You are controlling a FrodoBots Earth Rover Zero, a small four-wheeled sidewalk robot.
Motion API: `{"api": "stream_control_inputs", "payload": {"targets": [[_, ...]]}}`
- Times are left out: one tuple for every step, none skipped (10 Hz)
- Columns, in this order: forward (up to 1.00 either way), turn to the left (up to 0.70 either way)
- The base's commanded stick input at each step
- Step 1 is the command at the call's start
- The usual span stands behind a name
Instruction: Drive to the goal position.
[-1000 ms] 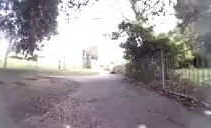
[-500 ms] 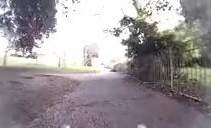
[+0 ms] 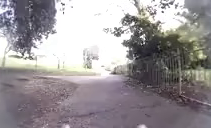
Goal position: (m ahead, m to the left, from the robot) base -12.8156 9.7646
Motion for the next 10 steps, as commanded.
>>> {"api": "stream_control_inputs", "payload": {"targets": [[0.7,0.01],[0.7,0.01],[0.7,0.01],[0.7,0.01],[0.7,0.01],[0.7,0.01],[0.7,0.01],[0.7,0.01],[0.7,0.01],[0.7,0.01]]}}
